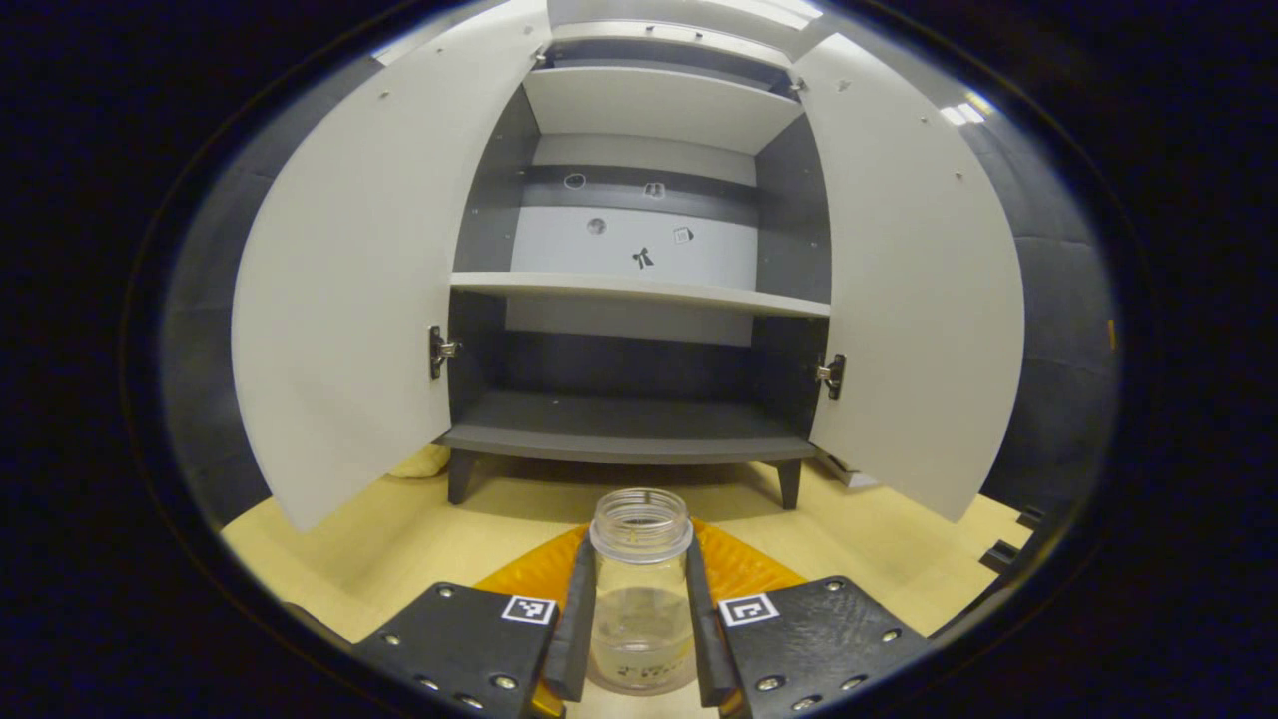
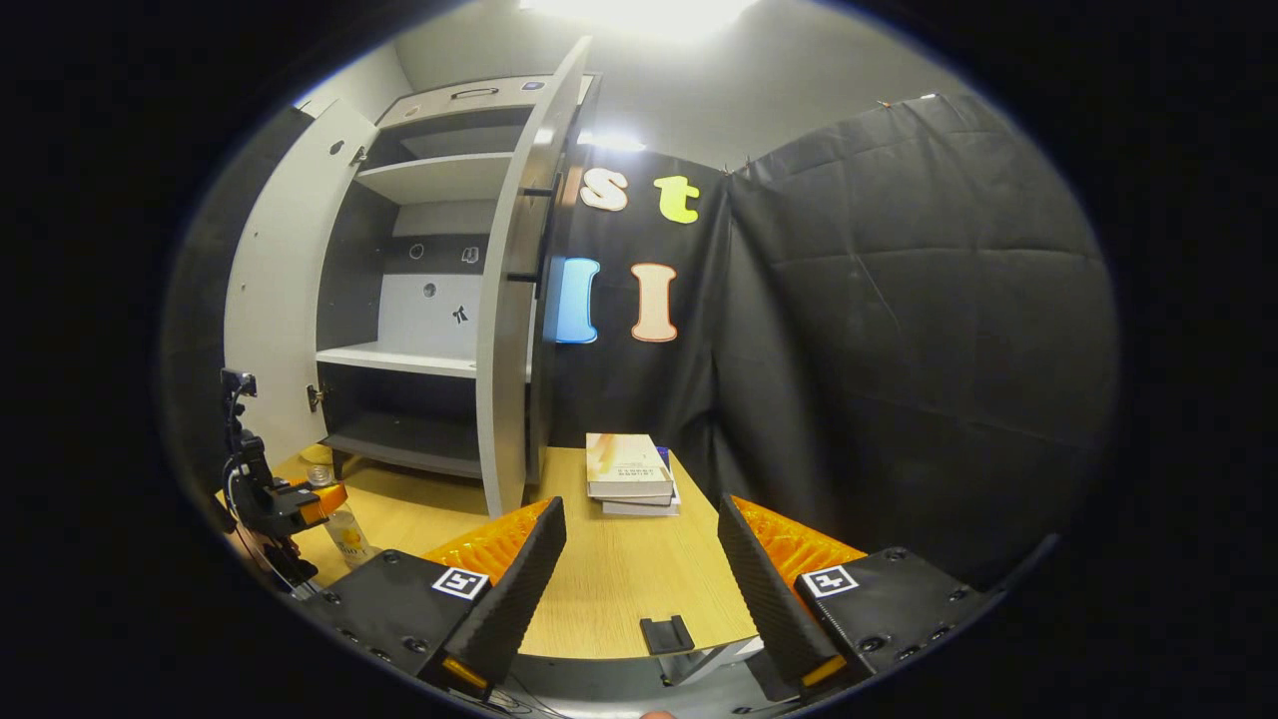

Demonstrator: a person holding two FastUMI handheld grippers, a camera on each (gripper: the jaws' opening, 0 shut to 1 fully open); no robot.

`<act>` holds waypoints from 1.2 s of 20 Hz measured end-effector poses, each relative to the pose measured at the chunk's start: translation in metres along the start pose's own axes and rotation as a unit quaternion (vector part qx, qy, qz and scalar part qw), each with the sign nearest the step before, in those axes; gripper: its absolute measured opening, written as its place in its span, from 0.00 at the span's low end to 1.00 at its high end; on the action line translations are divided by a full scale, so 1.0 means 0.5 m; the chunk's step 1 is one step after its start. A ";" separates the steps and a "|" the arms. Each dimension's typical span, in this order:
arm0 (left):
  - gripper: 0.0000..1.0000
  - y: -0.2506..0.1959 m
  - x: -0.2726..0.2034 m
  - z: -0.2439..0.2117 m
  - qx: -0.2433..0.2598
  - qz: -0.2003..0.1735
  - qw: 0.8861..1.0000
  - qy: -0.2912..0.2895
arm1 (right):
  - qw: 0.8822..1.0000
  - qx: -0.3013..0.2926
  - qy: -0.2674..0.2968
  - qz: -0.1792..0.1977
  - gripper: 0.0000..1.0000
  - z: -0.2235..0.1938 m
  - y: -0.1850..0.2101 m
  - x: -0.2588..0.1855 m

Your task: Grasp the bottle in the cabinet with the left hand and place it on the coaster, then close the right door with the right hand and the left door with the left hand.

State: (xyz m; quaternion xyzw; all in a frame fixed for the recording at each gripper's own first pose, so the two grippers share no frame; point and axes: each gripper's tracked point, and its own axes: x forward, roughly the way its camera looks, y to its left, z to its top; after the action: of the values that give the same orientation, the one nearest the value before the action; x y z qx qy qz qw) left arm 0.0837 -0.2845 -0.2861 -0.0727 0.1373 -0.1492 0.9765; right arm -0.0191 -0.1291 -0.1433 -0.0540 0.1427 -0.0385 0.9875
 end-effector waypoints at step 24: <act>0.76 0.168 -0.267 0.387 0.038 0.109 0.992 -0.059 | 0.993 0.075 -0.094 0.024 0.98 0.303 -0.047 0.166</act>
State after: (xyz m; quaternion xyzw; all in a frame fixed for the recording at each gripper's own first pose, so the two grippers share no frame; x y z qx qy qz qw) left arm 0.0398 -0.1439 -0.0845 -0.0291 0.0805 -0.0423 0.9954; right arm 0.1020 -0.1453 -0.0190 0.0201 0.0477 -0.0203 0.9985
